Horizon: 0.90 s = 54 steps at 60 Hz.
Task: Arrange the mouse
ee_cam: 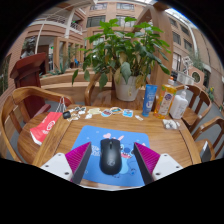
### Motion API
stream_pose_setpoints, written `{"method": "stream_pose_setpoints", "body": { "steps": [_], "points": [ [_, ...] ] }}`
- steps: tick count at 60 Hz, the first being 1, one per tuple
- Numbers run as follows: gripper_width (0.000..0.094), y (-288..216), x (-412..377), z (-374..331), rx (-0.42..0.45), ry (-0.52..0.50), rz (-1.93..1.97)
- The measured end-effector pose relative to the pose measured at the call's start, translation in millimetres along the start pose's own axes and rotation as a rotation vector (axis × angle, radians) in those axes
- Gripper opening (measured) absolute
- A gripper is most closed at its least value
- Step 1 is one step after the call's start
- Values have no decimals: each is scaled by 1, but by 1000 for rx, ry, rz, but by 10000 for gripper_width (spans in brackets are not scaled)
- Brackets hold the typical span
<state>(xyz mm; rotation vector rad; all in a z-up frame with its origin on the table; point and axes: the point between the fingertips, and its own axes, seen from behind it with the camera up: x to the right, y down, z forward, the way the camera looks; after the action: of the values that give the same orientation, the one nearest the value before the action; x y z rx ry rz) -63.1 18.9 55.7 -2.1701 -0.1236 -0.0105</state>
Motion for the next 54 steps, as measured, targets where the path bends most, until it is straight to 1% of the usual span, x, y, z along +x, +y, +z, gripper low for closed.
{"method": "stream_pose_setpoints", "body": {
  "steps": [7,13,20,30,43,50,54],
  "points": [
    [858,-8,5,-57,19,23,-3],
    [856,-9,3,-106,37,14,11],
    [857,-12,9,-164,76,34,10],
    [854,-1,14,-233,119,53,18],
    [854,32,2,-279,114,41,18],
    [855,51,-8,-291,94,18,14],
    [853,58,-6,-291,89,23,8]
  ]
}}
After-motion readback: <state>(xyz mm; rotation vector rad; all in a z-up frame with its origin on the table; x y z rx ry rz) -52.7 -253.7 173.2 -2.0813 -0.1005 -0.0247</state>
